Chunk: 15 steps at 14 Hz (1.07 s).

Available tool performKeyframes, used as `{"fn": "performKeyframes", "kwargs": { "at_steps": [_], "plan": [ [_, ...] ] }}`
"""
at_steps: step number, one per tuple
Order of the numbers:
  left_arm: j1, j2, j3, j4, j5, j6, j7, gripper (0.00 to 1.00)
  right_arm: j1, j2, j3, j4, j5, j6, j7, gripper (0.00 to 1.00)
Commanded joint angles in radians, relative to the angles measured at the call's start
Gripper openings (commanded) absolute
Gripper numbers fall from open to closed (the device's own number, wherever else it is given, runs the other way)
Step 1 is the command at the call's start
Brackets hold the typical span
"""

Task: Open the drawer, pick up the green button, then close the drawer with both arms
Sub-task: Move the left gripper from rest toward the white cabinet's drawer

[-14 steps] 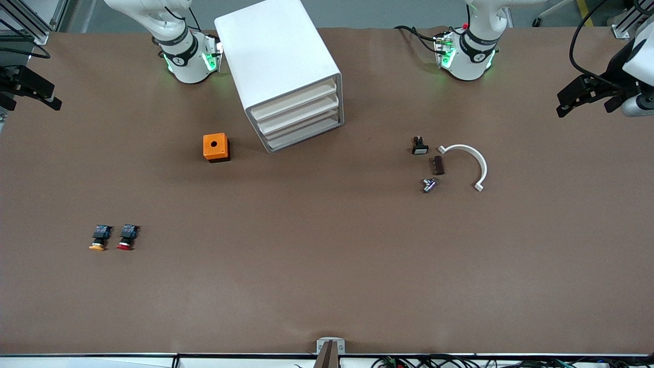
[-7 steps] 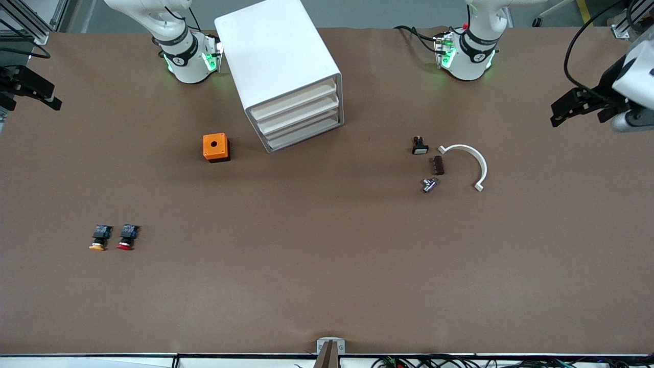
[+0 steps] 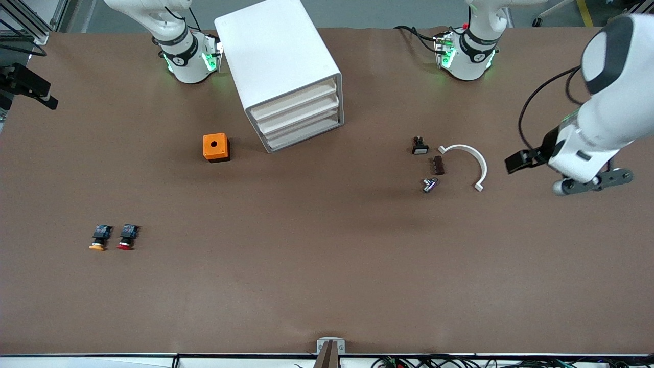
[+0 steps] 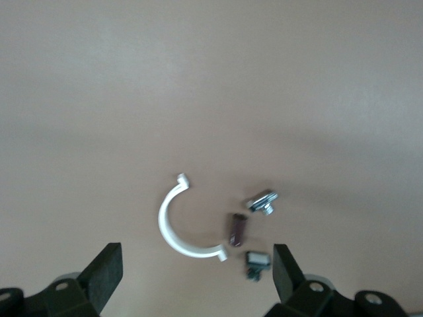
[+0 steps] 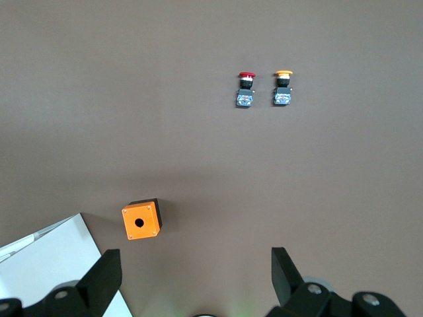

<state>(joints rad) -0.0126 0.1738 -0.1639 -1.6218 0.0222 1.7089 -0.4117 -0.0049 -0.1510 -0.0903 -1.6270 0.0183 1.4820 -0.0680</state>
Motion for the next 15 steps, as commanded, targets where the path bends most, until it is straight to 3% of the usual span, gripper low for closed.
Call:
{"fn": "performKeyframes", "kwargs": {
  "at_steps": [1,5,8,12,15],
  "plan": [
    [-0.029,0.093,-0.023,0.034,-0.010,0.060,-0.158,1.00,-0.006,0.001,0.000,0.016,-0.003,-0.005,-0.009,1.00],
    [-0.136,0.223,-0.023,0.100,-0.015,0.067,-0.465,1.00,-0.012,0.056,-0.002,0.024,-0.004,0.003,0.000,1.00],
    [-0.220,0.332,-0.023,0.146,-0.024,0.067,-0.726,1.00,-0.023,0.239,-0.002,0.057,0.008,0.003,-0.012,1.00],
    [-0.325,0.441,-0.025,0.187,-0.027,0.067,-1.088,1.00,-0.052,0.277,0.000,0.072,-0.004,0.023,-0.019,1.00],
    [-0.369,0.498,-0.025,0.189,-0.157,0.067,-1.407,1.00,-0.064,0.291,0.000,0.073,-0.003,0.026,-0.019,1.00]
  ]
}}
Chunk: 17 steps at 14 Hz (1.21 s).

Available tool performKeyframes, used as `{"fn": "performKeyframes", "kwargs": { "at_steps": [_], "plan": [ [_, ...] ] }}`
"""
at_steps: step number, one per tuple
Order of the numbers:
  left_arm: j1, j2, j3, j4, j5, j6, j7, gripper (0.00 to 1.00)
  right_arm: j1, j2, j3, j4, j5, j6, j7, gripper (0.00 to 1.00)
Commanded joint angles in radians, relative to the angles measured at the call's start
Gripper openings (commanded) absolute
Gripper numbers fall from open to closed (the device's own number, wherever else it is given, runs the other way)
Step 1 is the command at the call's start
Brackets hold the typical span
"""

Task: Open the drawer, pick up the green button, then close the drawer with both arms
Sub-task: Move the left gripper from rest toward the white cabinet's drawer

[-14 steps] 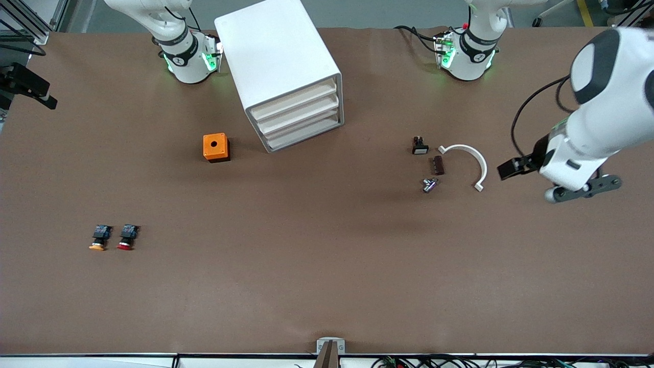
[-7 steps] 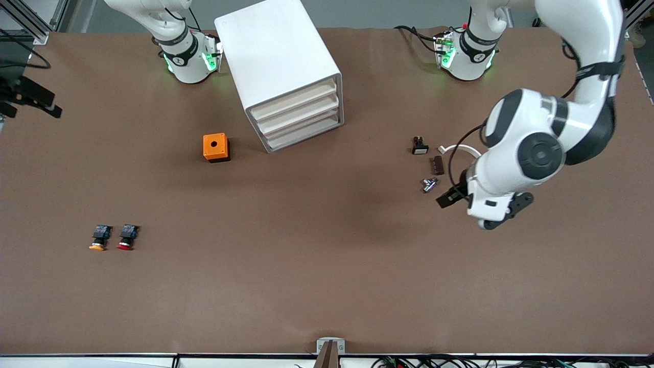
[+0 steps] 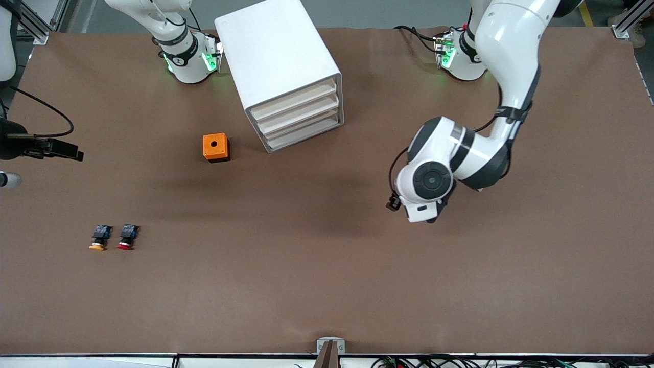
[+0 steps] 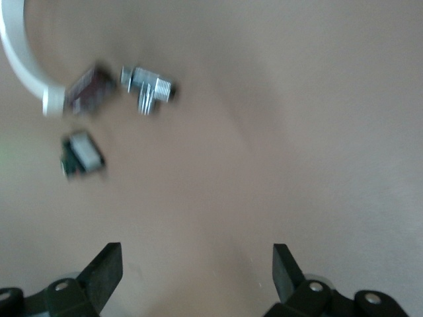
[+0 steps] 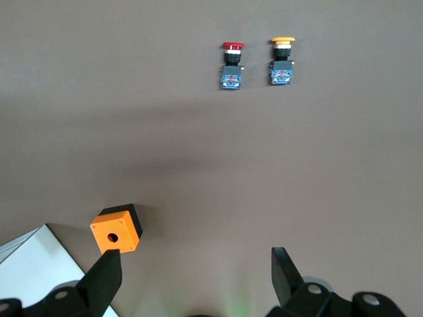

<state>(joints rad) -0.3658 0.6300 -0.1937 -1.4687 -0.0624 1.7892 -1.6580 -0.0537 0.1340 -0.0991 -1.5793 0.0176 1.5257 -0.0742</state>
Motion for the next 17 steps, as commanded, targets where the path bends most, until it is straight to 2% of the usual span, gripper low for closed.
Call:
{"fn": "performKeyframes", "kwargs": {
  "at_steps": [1,3,6,12,15,17],
  "plan": [
    [-0.028,0.051,0.005,0.036,-0.114,-0.010,-0.210,1.00,-0.015,0.007,0.007,0.024,-0.004,-0.015,-0.013,1.00],
    [-0.057,0.057,0.005,0.034,-0.238,-0.008,-0.281,1.00,-0.015,0.012,0.007,0.024,-0.014,-0.010,-0.012,1.00],
    [-0.071,0.097,0.007,0.037,-0.451,0.001,-0.522,1.00,-0.012,0.013,0.009,0.025,-0.057,-0.010,-0.010,1.00],
    [-0.156,0.132,0.007,0.036,-0.649,0.078,-0.784,1.00,-0.009,0.010,0.009,0.025,-0.065,-0.015,0.004,1.00],
    [-0.162,0.157,0.007,0.038,-0.684,0.078,-0.857,1.00,-0.005,0.012,0.013,0.024,-0.042,-0.009,0.054,1.00],
    [-0.162,0.184,0.007,0.038,-0.772,0.079,-0.896,1.00,0.006,0.010,0.016,0.024,-0.041,-0.012,0.108,1.00]
  ]
}}
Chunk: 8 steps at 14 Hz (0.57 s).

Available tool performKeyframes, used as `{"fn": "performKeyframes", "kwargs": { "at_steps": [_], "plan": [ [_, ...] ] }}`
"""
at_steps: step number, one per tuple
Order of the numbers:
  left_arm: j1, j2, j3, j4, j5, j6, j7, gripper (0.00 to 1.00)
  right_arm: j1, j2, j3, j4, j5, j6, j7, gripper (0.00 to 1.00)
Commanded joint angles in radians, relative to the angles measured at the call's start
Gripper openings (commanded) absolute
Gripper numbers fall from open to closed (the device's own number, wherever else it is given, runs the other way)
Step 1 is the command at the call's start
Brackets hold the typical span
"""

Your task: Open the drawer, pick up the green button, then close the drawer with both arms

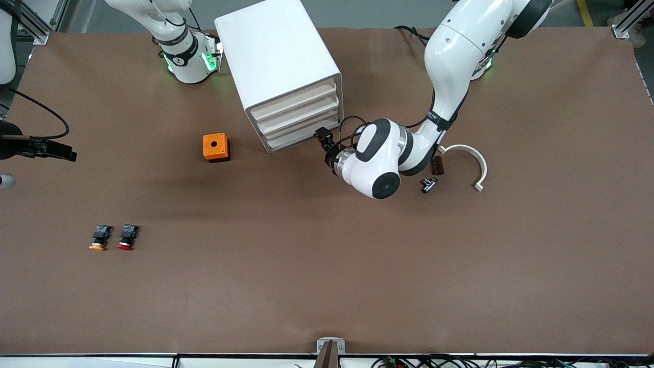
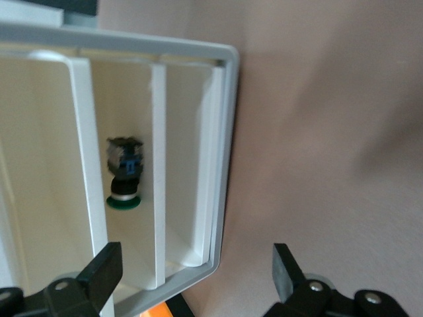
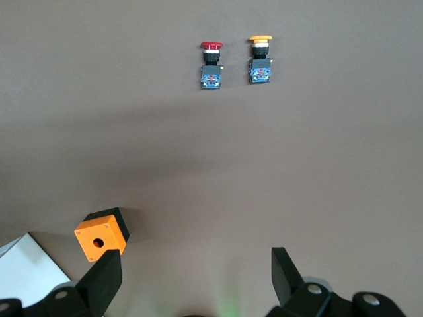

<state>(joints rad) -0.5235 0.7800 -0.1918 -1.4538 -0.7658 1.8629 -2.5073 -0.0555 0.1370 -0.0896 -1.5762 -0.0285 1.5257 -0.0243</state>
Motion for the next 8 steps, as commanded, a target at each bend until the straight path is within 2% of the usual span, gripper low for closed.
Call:
{"fn": "performKeyframes", "kwargs": {
  "at_steps": [1,4,8],
  "plan": [
    [-0.009,0.038,0.005,0.023,-0.082,0.006,-0.048,0.99,0.014,0.007,0.008,0.021,0.008,-0.015,0.096,1.00],
    [-0.038,0.050,0.003,0.023,-0.105,-0.007,-0.045,0.97,0.014,0.006,0.007,0.013,0.082,-0.021,0.223,1.00],
    [-0.062,0.081,0.003,0.021,-0.138,-0.048,-0.047,0.97,0.065,0.001,0.007,0.010,0.082,-0.022,0.363,1.00]
  ]
}}
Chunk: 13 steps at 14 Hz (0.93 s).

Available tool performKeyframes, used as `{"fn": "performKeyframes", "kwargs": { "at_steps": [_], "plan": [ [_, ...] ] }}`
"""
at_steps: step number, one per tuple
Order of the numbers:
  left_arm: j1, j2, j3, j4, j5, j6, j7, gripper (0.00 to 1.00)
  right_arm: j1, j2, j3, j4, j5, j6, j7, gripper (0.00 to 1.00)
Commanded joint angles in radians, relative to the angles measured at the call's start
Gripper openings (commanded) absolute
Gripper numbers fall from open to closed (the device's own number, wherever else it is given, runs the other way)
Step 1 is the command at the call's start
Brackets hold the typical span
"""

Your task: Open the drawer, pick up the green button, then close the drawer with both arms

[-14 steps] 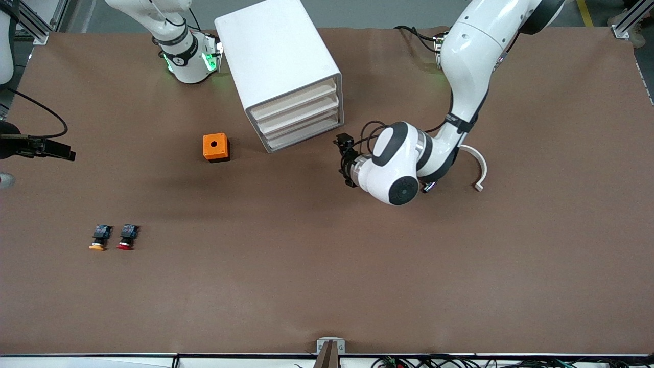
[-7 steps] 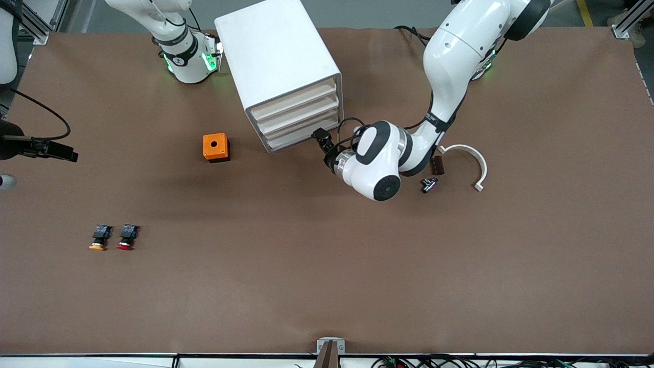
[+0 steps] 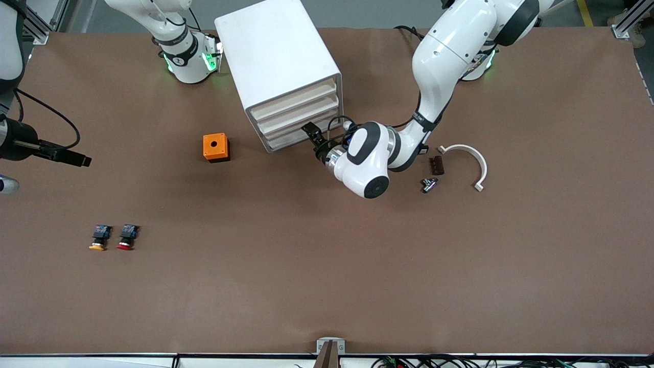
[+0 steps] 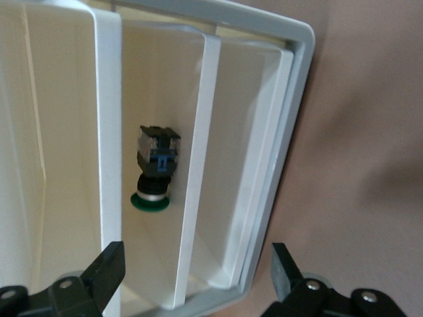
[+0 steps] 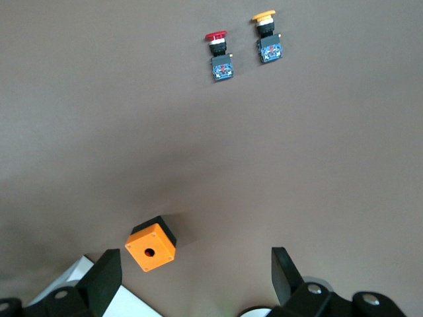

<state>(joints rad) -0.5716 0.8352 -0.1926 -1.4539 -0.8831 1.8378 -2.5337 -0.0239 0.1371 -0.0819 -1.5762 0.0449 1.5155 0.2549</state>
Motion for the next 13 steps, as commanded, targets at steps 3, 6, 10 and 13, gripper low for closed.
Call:
{"fn": "performKeyframes", "kwargs": {
  "at_steps": [3,6,10,13],
  "plan": [
    [-0.028,0.047,0.004,0.021,-0.023,-0.023,-0.020,0.97,0.093,0.001,-0.001,0.010,0.007,-0.008,0.211,1.00],
    [-0.039,0.055,0.004,0.021,-0.022,-0.023,-0.019,0.97,0.117,0.002,-0.001,0.010,0.007,-0.001,0.254,1.00],
    [-0.062,0.074,0.004,0.024,-0.026,-0.023,-0.019,0.73,0.117,0.001,-0.001,0.008,0.007,-0.004,0.254,1.00],
    [-0.067,0.076,0.004,0.024,-0.065,-0.020,-0.016,0.72,0.120,0.001,-0.001,0.005,0.007,-0.004,0.254,1.00]
  ]
}}
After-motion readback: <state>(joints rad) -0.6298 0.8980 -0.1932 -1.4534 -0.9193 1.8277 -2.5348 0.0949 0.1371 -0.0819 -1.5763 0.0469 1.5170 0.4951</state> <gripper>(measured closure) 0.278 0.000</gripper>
